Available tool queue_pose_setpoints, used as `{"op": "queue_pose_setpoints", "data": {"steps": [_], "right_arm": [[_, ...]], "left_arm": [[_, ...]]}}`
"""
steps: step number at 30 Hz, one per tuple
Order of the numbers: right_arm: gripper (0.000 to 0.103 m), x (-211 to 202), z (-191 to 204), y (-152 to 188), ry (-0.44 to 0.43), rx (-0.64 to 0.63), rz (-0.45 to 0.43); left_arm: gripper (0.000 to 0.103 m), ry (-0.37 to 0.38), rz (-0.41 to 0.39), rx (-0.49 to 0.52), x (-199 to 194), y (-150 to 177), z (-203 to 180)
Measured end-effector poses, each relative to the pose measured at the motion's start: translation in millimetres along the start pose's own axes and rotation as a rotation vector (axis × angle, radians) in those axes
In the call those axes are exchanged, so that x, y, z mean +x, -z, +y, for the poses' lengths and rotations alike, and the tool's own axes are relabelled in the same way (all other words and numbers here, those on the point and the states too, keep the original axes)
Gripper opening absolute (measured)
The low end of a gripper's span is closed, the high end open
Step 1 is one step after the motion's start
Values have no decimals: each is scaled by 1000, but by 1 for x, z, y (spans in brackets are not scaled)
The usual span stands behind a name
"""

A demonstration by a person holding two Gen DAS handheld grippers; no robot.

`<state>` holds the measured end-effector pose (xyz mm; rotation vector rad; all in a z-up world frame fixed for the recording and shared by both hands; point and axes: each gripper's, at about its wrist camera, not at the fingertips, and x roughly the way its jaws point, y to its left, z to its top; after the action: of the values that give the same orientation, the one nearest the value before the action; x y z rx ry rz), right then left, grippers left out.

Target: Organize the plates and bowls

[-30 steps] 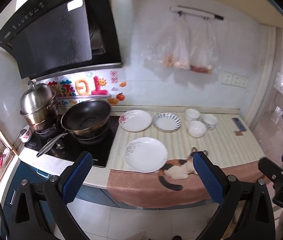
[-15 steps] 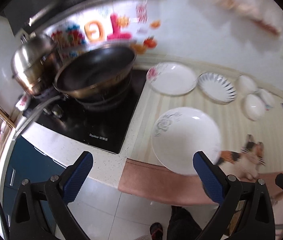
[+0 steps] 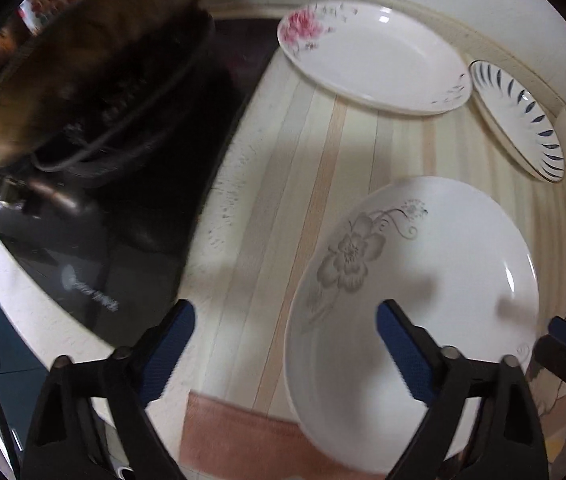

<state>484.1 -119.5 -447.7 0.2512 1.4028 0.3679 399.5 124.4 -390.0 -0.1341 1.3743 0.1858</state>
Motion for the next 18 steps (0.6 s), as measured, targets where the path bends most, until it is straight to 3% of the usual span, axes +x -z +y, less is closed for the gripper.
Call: {"op": "queue_pose_setpoints", "data": {"steps": [4,6,8,11,18], "right_arm": [[80,26,9,-16,-18,-41,56],[67,37,8,-19,-43,-39,90],[61,38,9,-22,-61,-46,82],[32,41,13,-25,-89,-50,117],[29,40,8,-24,-73,-67,121]], "left_arm": [[71,66,33,-16,8,-1,2],[56,83,43,-14,10,1,0],[46,128,67,-26,13,3,-2],[45,113,60,-31,11,6,-7],[45,112,49,-31,-2,13,-20]]}}
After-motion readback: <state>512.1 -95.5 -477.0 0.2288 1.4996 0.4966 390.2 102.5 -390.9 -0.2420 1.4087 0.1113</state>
